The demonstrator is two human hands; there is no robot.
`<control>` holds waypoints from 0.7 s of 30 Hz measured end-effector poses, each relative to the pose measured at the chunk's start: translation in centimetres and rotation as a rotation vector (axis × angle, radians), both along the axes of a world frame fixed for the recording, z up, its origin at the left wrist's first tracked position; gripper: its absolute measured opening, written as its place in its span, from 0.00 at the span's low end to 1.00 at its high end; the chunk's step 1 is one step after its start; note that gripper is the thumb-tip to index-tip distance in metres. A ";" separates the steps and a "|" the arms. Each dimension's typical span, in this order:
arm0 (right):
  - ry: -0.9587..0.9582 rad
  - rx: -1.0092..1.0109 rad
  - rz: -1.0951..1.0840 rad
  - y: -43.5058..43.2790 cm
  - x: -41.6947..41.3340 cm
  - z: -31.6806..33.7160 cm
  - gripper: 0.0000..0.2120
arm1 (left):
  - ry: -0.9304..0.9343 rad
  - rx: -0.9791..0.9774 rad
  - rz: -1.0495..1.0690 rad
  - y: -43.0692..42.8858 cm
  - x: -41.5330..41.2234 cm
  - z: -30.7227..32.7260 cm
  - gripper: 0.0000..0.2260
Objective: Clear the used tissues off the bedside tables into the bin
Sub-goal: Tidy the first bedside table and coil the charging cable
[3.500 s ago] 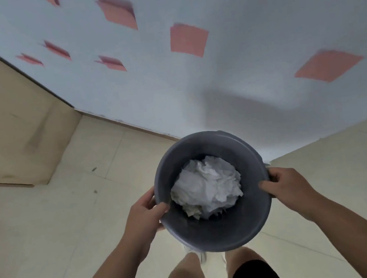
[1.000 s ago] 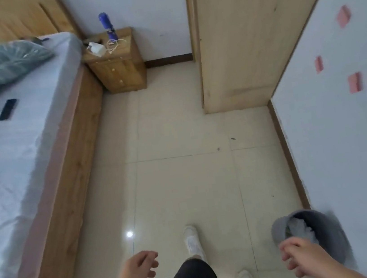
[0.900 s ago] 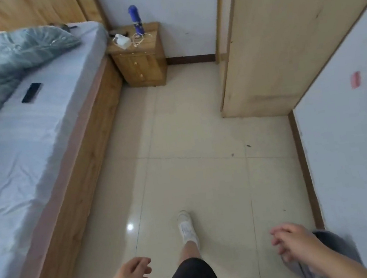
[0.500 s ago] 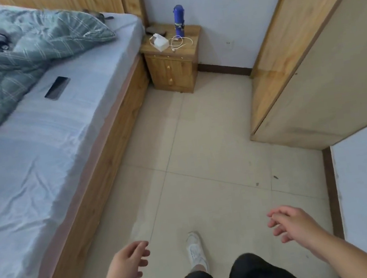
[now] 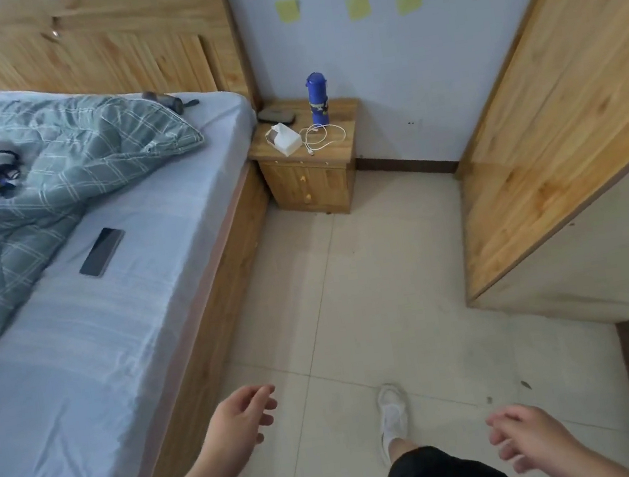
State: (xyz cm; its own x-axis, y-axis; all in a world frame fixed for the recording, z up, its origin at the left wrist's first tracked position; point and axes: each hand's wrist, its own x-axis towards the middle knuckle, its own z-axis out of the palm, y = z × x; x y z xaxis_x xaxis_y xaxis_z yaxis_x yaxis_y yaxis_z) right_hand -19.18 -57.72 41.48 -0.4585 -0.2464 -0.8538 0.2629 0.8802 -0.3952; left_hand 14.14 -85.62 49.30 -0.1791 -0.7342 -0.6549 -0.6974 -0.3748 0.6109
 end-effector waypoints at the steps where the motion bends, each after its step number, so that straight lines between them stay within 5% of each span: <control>1: 0.003 -0.017 0.020 -2.9 -1.3 0.3 0.07 | -0.005 -0.006 0.001 -1.3 -0.7 0.4 0.09; 10: 0.100 -0.240 0.271 -29.6 -9.7 4.4 0.09 | -0.064 0.039 0.086 -13.4 -2.4 -0.4 0.08; 21: 0.116 -0.197 0.198 -49.7 -15.6 3.3 0.08 | 0.051 0.030 0.034 -40.0 -11.1 -3.1 0.08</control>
